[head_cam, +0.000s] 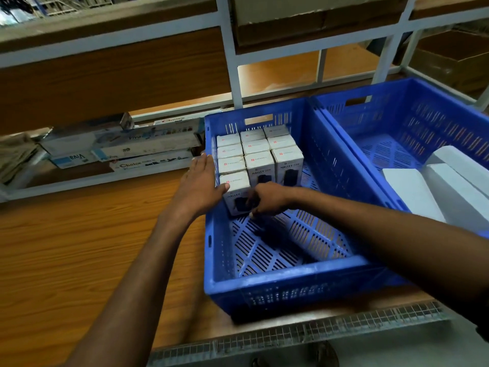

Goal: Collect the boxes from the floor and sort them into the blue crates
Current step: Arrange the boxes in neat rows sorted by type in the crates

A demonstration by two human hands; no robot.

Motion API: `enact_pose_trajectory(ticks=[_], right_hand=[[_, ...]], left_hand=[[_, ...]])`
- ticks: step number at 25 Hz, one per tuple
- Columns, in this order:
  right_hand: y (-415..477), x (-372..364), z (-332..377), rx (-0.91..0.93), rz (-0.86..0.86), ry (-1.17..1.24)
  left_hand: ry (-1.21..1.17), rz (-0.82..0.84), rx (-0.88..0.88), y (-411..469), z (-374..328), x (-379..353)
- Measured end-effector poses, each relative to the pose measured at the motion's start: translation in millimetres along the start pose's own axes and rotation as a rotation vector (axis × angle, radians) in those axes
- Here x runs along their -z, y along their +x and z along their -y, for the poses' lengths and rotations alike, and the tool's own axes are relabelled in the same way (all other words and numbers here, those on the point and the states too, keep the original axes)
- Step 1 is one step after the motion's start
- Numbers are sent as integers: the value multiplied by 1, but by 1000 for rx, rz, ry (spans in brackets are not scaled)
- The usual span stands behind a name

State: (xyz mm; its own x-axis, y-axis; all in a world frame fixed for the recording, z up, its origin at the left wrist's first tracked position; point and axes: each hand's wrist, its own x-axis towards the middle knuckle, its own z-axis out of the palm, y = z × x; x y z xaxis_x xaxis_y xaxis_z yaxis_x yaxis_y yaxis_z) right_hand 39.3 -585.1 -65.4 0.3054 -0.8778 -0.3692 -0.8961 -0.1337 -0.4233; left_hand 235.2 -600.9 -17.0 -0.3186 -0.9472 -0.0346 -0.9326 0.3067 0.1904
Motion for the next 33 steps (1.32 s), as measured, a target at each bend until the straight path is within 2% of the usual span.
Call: enact_pose_trajectory(ticks=[3,9,12,15,17,20,23,25,29,31,33], right_hand=[[-26,28,-1,37,-131,117],[-110,72,-20,134,-474,180],[-162,83,-56,160,-605,230],[-210,102,-114,102,-788,410],[-231,116,-155,52,-837,487],[-243,131,-208,-11,-796,521],[-240,134,-237,-61,-615,454],[-236,129,-243,-44,-435,294],[-213,115,-251,-70,-175,-7],[-200,112,-257,-122,-46,-94],[-192,114,-262,-121,60,-15]], left_hand=[[67,-56,-43,-13,-23,8],[17,-181,-98,-42,-103,30],[-140,-277,-120,-54,-159,23],[-293,-358,-126,-69,-221,5],[-339,-401,-139,-76,-255,-5],[-342,-409,-178,-79,-289,-18],[-170,-344,-241,-62,-307,-20],[9,-221,-270,-49,-321,-21],[423,181,-324,-26,-352,-36],[464,275,-276,-18,-364,-46],[463,293,-246,-14,-369,-51]])
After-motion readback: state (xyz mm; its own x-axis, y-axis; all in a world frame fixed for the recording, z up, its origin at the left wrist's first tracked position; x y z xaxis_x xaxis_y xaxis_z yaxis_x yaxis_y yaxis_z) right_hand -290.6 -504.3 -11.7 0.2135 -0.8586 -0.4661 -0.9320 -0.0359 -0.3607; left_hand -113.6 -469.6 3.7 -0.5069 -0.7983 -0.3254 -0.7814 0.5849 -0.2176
